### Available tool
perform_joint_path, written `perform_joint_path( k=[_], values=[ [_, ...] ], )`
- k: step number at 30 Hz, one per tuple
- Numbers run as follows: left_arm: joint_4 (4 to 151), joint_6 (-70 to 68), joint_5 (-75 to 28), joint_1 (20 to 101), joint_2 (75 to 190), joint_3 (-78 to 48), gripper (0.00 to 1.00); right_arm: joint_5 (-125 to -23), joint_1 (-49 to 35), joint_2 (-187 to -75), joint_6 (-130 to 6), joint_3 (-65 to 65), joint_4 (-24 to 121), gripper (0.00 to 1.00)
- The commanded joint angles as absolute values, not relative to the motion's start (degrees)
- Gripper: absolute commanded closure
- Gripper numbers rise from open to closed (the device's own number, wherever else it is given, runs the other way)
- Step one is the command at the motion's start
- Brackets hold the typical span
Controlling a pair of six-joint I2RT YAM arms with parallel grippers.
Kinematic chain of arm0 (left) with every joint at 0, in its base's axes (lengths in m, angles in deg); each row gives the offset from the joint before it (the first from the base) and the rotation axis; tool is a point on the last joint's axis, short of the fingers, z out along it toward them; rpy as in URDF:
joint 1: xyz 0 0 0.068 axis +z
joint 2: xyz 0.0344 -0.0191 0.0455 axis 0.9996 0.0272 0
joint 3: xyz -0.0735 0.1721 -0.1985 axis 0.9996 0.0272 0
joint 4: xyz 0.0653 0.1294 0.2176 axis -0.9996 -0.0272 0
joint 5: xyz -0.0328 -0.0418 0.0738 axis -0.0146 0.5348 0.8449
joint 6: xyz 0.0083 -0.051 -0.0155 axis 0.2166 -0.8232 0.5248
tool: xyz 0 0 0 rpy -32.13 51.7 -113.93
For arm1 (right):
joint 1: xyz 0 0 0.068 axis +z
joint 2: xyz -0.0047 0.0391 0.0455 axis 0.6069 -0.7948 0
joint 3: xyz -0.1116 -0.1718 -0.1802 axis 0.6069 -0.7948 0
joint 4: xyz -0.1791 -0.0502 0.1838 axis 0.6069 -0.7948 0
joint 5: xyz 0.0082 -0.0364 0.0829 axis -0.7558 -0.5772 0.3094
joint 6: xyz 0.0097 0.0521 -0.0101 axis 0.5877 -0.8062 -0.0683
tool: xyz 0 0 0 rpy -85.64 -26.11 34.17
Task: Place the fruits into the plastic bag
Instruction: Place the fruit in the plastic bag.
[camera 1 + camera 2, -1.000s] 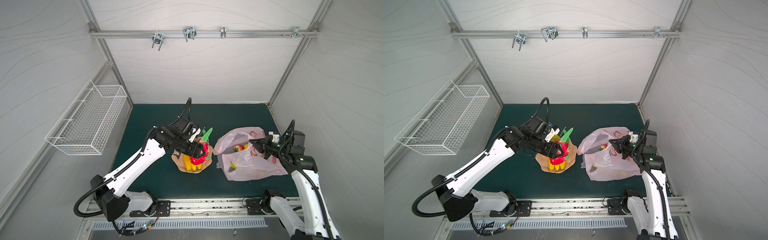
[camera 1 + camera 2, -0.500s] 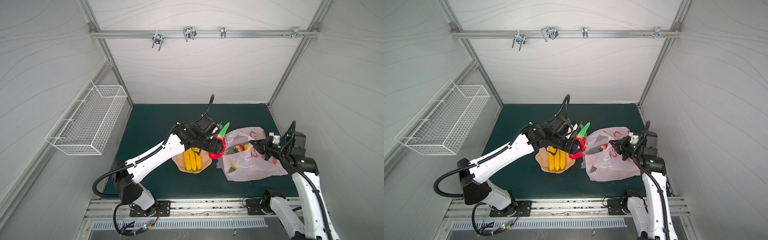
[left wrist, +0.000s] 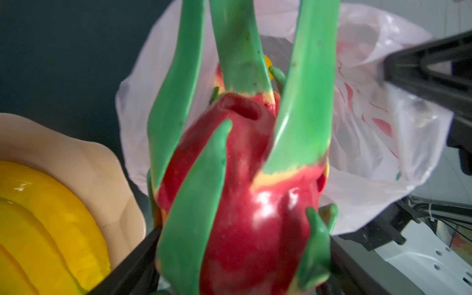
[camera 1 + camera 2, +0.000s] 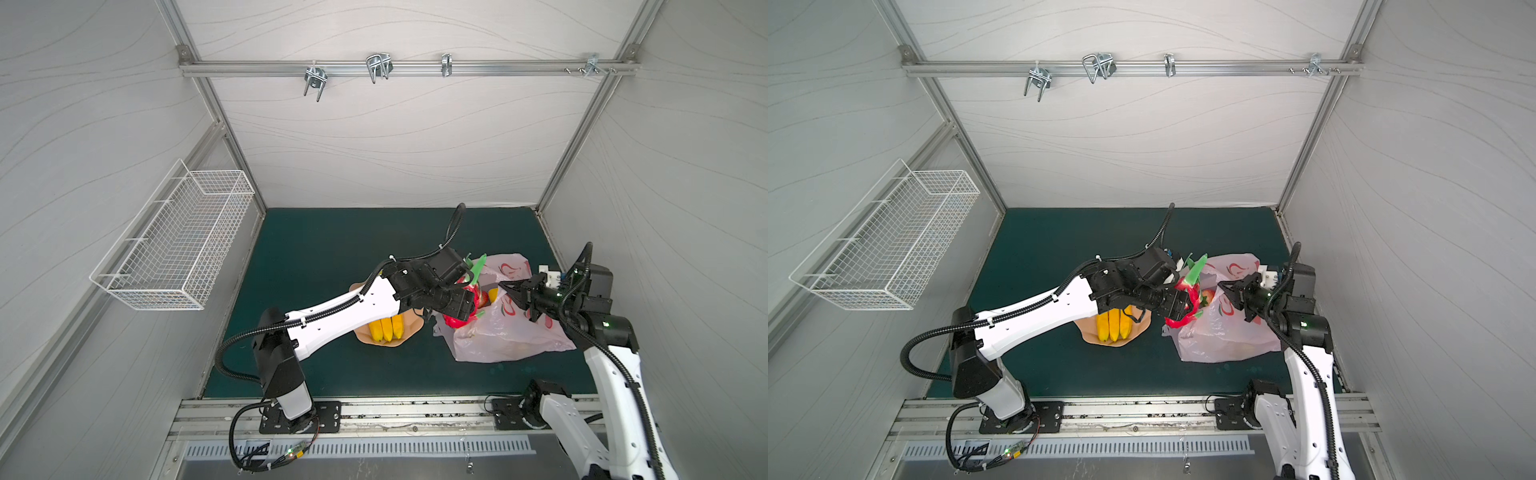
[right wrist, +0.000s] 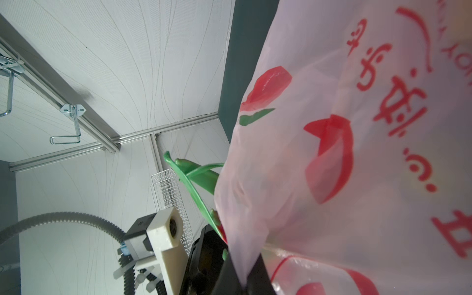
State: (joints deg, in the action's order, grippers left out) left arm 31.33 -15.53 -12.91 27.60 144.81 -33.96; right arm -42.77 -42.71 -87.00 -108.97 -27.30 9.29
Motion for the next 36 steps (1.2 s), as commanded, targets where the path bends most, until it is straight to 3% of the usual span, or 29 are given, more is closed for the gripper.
perform_joint_path(
  k=[1, 18, 36],
  values=[
    [37.3, -17.1, -12.7, 25.9, 144.3, -35.2, 0.4, -42.7, -42.9, -86.3, -110.0, -26.8, 9.2, 0.95],
    [36.5, -13.5, -28.4, 22.7, 149.0, -32.0, 0.44, -43.0, -42.9, -87.3, -110.4, -26.4, 9.9, 0.95],
    [27.6, -9.4, -30.4, 27.5, 159.6, -44.2, 0.45, -43.0, -42.8, -86.1, -109.9, -26.0, 7.9, 0.95]
  ],
)
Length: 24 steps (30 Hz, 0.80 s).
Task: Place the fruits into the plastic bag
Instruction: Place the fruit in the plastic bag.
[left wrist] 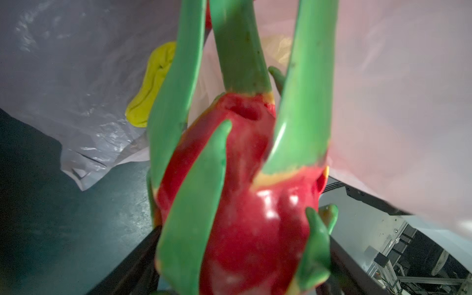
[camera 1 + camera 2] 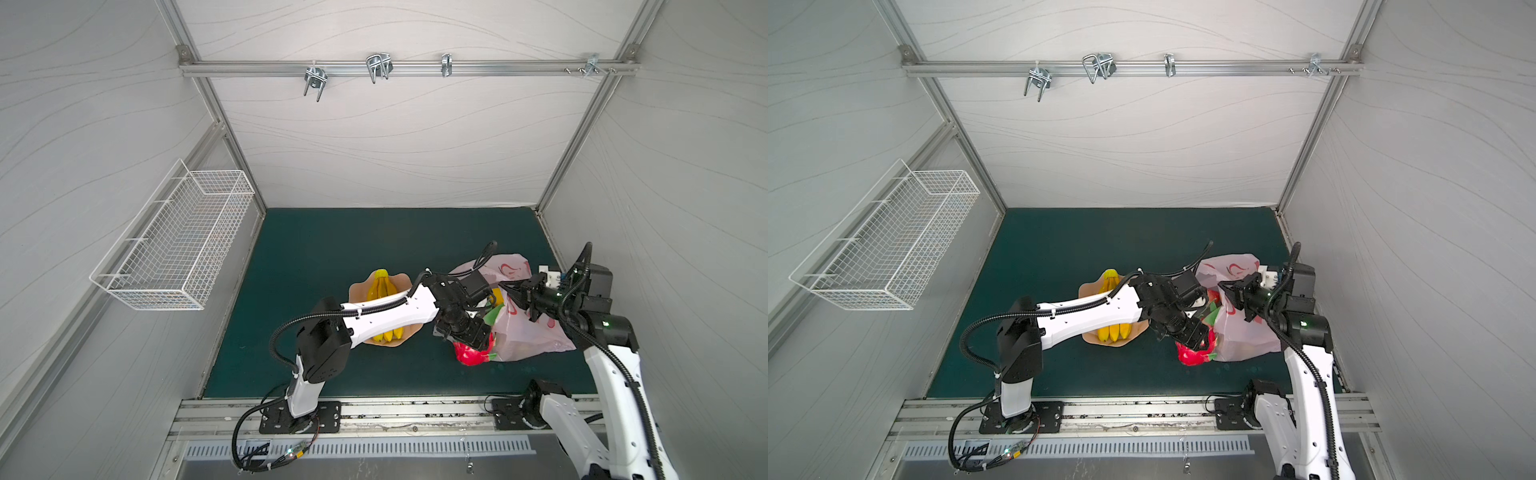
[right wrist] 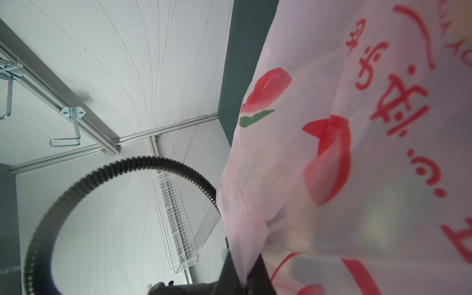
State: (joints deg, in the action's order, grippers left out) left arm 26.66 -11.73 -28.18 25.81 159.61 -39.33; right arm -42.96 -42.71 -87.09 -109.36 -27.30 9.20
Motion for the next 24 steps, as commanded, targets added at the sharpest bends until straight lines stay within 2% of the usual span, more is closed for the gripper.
perform_joint_path(
  k=[1, 6, 13, 24],
  values=[
    [27.1, -8.8, -31.1, 27.9, 160.0, -45.0, 0.45, -43.0, -42.8, -86.0, -109.9, -26.0, 7.8, 0.95],
    [21.8, -5.2, -34.4, 29.4, 164.8, -51.9, 0.45, -43.0, -42.8, -85.6, -109.9, -26.3, 7.7, 0.94],
    [17.4, -3.0, -31.8, 31.3, 169.9, -58.7, 0.46, -42.7, -42.8, -85.5, -109.9, -26.2, 7.4, 0.94],
    [20.5, -6.6, -24.0, 35.1, 167.0, -56.5, 0.47, -42.5, -42.7, -85.3, -109.7, -26.6, 7.1, 0.94]
  ],
)
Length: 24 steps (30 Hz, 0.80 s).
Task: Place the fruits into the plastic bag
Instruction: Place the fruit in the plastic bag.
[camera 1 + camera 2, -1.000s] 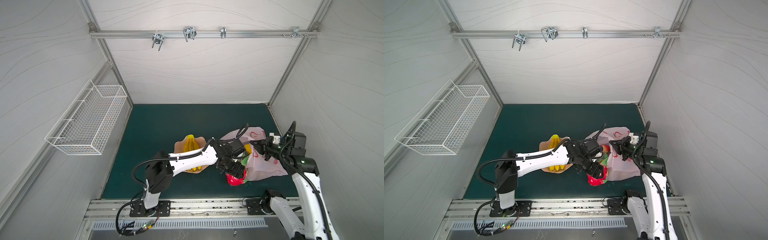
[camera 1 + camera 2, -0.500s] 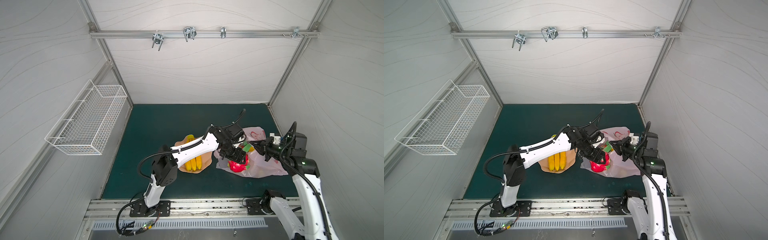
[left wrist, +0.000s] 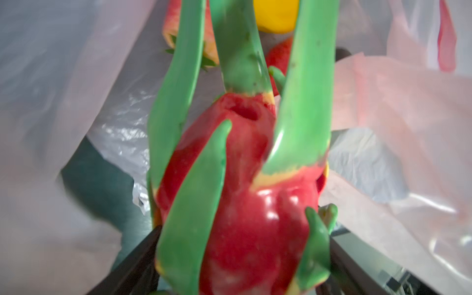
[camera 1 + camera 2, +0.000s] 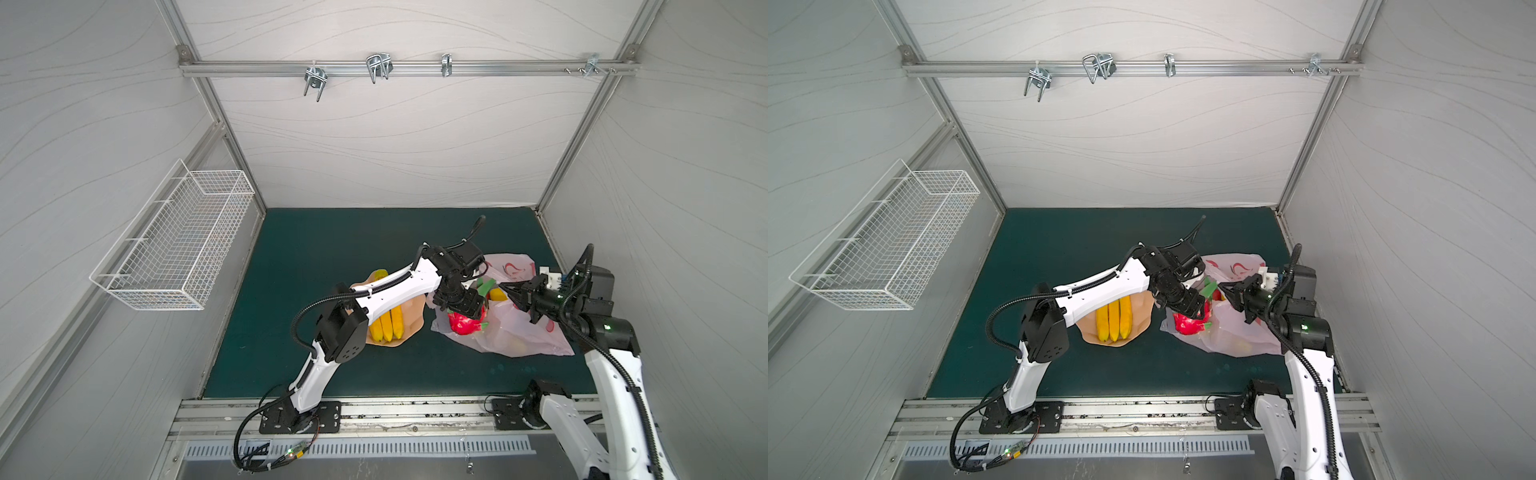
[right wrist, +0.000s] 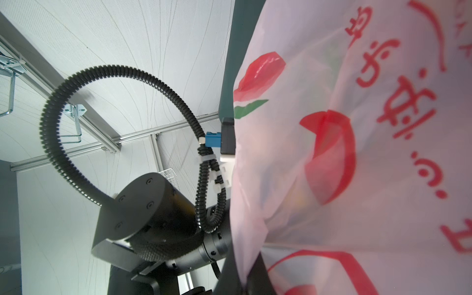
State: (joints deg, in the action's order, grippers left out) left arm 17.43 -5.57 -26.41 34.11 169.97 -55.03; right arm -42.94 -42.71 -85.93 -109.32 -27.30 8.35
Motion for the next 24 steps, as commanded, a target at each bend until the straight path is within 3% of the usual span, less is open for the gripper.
perform_joint_path(
  k=[1, 10, 18, 24],
  values=[
    [20.7, -6.9, -23.8, 35.1, 167.3, -56.8, 0.47, -42.5, -42.7, -85.4, -109.7, -26.5, 7.1, 0.94],
    [21.6, -9.5, -17.3, 35.7, 168.2, -59.7, 0.48, -42.0, -42.7, -85.6, -109.2, -26.5, 6.9, 0.94],
    [24.3, -7.5, -23.1, 36.0, 161.3, -57.6, 0.46, -41.9, -42.7, -85.6, -108.8, -26.5, 6.4, 0.95],
    [25.4, -8.3, -23.5, 35.9, 163.3, -58.2, 0.47, -41.5, -42.7, -85.8, -109.3, -26.7, 7.2, 0.95]
  ],
)
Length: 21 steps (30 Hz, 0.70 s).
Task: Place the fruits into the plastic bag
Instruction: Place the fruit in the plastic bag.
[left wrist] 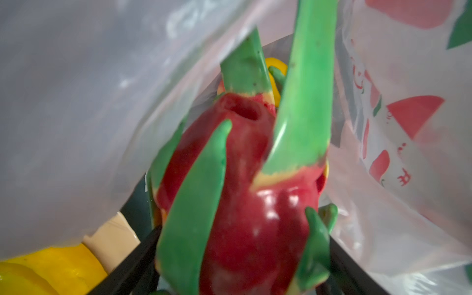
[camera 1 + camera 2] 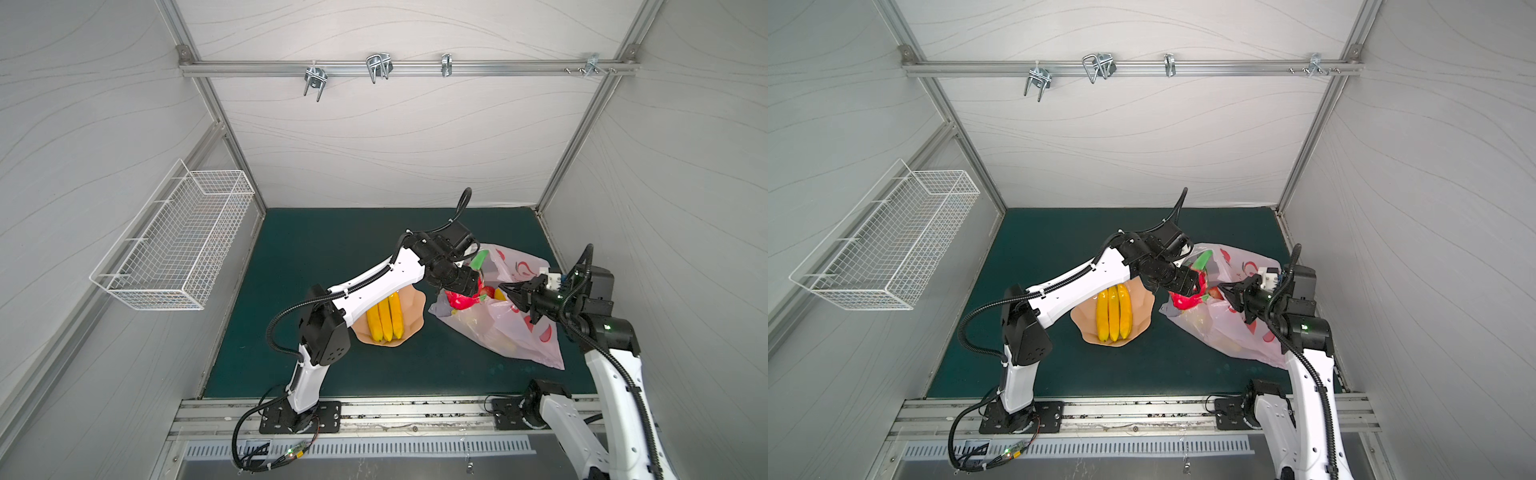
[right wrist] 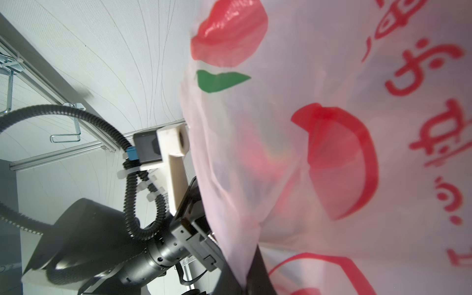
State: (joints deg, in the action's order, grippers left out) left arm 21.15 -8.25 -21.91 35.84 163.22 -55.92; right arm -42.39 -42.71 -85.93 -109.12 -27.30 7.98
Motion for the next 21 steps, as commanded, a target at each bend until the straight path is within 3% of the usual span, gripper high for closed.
perform_joint_path(
  k=[1, 10, 21],
  values=[
    [26.0, -8.5, -23.4, 35.8, 163.8, -58.3, 0.47, -41.5, -42.7, -85.8, -109.3, -26.5, 7.1, 0.95],
    [28.7, -9.6, -24.9, 35.1, 166.1, -60.5, 0.48, -41.8, -42.4, -85.4, -109.2, -26.2, 6.3, 0.95],
    [39.7, -17.2, -31.8, 30.3, 160.3, -43.8, 0.5, -42.0, -42.4, -86.3, -109.7, -25.4, 7.4, 0.95]
  ],
)
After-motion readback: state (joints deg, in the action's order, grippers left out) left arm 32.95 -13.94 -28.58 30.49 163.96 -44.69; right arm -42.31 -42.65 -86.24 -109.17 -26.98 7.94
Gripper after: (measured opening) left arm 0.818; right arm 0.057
